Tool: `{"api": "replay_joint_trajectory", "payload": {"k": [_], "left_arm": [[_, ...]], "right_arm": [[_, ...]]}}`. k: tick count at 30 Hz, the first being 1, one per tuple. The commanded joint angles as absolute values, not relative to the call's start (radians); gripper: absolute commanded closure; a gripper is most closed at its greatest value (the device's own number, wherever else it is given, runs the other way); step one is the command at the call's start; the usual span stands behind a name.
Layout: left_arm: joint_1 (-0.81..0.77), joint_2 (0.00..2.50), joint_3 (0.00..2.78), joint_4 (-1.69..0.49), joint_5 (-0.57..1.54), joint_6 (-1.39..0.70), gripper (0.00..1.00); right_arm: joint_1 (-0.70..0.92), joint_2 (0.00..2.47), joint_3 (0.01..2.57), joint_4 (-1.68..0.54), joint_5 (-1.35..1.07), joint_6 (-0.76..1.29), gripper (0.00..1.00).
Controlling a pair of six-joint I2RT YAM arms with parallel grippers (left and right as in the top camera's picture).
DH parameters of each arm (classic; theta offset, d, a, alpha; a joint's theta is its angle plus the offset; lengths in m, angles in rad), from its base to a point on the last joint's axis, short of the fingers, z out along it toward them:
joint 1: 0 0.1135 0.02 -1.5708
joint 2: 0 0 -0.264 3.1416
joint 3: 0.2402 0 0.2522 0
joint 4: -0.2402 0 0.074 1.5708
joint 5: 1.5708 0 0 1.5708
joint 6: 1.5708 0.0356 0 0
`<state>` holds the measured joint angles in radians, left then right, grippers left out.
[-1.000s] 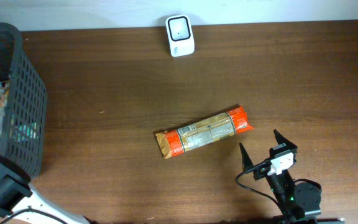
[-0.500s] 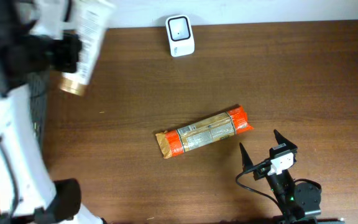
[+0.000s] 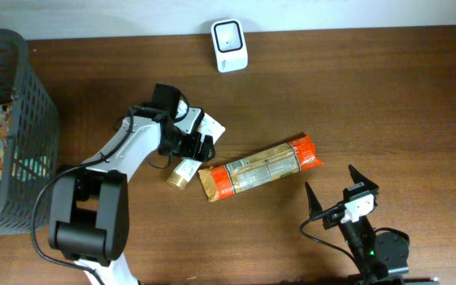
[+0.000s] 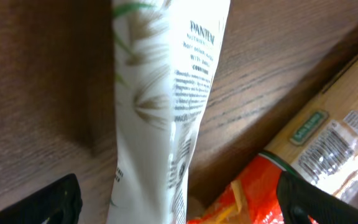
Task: Scan the item barcode
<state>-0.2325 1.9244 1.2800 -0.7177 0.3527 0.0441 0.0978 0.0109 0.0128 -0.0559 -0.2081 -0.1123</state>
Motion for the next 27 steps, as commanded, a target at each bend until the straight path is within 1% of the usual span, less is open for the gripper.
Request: {"api": "replay_joint_trajectory", "payload": {"k": [1, 3, 4, 6, 8, 9, 10, 11, 12, 14, 15, 17, 19, 23, 25, 27], "left_arm": [[-0.181, 1.866, 1.556, -0.871, 0.37, 0.085, 0.01], [-0.138, 1.84, 1.778, -0.98, 0.37, 0.145, 0.01], [-0.097, 1.83, 1.918, -1.032, 0.369, 0.172, 0.01], [0.025, 1.824, 2.172, -1.113, 0.288, 0.167, 0.01], [0.211, 1.824, 2.331, -1.192, 0.192, 0.023, 0.01], [0.305, 1.823, 2.35, -1.229, 0.12, -0.07, 0.01], [0.4, 1.824, 2.349, -1.273, 0.002, -0.19, 0.01], [0.482, 1.827, 2.336, -1.302, -0.088, -0.286, 0.01], [0.58, 1.831, 2.298, -1.305, -0.11, -0.357, 0.01], [0.68, 1.837, 2.184, -1.272, -0.11, -0.401, 0.01], [0.699, 1.837, 2.118, -1.245, -0.11, -0.401, 0.01], [0.72, 1.837, 1.946, -1.14, -0.11, -0.4, 0.01], [0.72, 1.837, 1.737, -0.971, -0.113, -0.4, 0.01], [0.72, 1.84, 1.473, -0.759, -0.113, -0.4, 0.01], [0.72, 1.862, 1.434, -0.723, -0.112, -0.397, 0.01], [0.697, 1.919, 1.433, -0.7, -0.111, -0.329, 0.01]], "right_arm": [[0.091, 0.004, 0.006, -0.057, -0.207, -0.116, 0.01], [0.091, 0.004, 0.006, -0.057, -0.207, -0.116, 0.01], [0.091, 0.004, 0.006, -0.057, -0.207, -0.116, 0.01], [0.091, 0.004, 0.006, -0.057, -0.207, -0.116, 0.01], [0.091, 0.004, 0.006, -0.057, -0.207, -0.116, 0.01], [0.091, 0.004, 0.006, -0.057, -0.206, -0.116, 0.01], [0.091, 0.004, 0.006, -0.057, -0.207, -0.116, 0.01], [0.091, 0.004, 0.006, -0.057, -0.206, -0.116, 0.01], [0.091, 0.004, 0.006, -0.057, -0.206, -0.116, 0.01], [0.091, 0.004, 0.006, -0.057, -0.206, -0.116, 0.01], [0.091, 0.004, 0.006, -0.057, -0.207, -0.116, 0.01], [0.091, 0.004, 0.006, -0.057, -0.207, -0.116, 0.01], [0.091, 0.004, 0.006, -0.057, -0.207, -0.116, 0.01], [0.091, 0.004, 0.006, -0.057, -0.206, -0.116, 0.01], [0.091, 0.004, 0.006, -0.057, -0.206, -0.116, 0.01], [0.091, 0.004, 0.006, -0.057, -0.207, -0.116, 0.01]]}}
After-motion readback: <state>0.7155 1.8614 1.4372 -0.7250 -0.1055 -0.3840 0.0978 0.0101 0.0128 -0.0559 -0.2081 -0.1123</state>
